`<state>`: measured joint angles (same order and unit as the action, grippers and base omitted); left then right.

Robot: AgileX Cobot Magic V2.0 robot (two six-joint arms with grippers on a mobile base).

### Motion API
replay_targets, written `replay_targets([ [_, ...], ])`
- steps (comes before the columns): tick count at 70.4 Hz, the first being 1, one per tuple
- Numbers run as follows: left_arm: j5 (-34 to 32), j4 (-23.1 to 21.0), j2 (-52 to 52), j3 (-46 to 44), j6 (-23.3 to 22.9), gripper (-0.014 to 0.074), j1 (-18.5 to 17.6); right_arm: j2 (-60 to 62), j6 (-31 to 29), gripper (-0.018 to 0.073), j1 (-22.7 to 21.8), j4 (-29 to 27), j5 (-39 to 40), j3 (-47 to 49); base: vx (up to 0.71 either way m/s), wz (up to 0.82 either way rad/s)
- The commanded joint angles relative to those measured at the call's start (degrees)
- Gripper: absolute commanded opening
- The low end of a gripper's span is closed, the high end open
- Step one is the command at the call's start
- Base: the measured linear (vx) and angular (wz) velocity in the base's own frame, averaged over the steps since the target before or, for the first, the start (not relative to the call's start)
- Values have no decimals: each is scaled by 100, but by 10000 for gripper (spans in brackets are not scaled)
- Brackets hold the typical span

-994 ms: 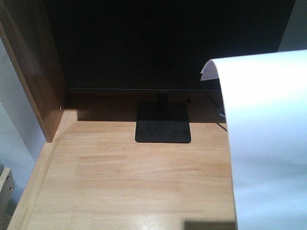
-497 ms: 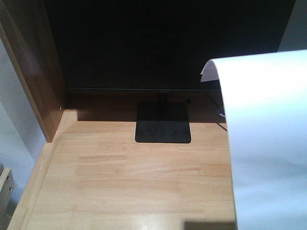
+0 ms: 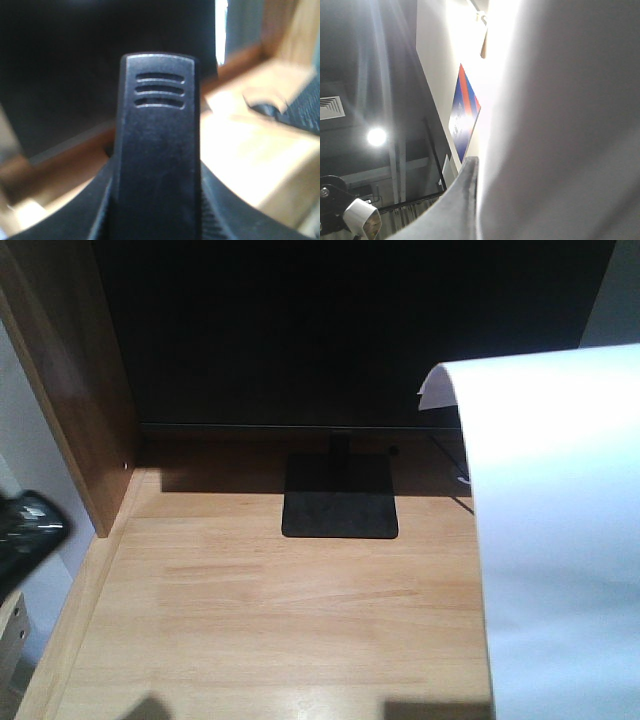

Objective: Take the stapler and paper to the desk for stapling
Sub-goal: 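Lower the black stapler with the left gripper onto the desk near the robot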

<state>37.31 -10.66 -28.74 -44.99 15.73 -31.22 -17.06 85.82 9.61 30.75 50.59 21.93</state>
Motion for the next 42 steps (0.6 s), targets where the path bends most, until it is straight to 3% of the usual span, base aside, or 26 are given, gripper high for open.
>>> replay_targets([
  [1,-776,-546,-628,-145,709,-6,-11,-66,-43,-7,-45,-113,119,174,0,0],
  [26,-933,-2594,-2542,-145,4374,-6,91,-66,-43,-7,-45,-113,119,174,0,0],
  [42,-538,-3516,-3577,-145,6319,-6,573,-66,-43,-7,-45,-113,119,174,0,0],
])
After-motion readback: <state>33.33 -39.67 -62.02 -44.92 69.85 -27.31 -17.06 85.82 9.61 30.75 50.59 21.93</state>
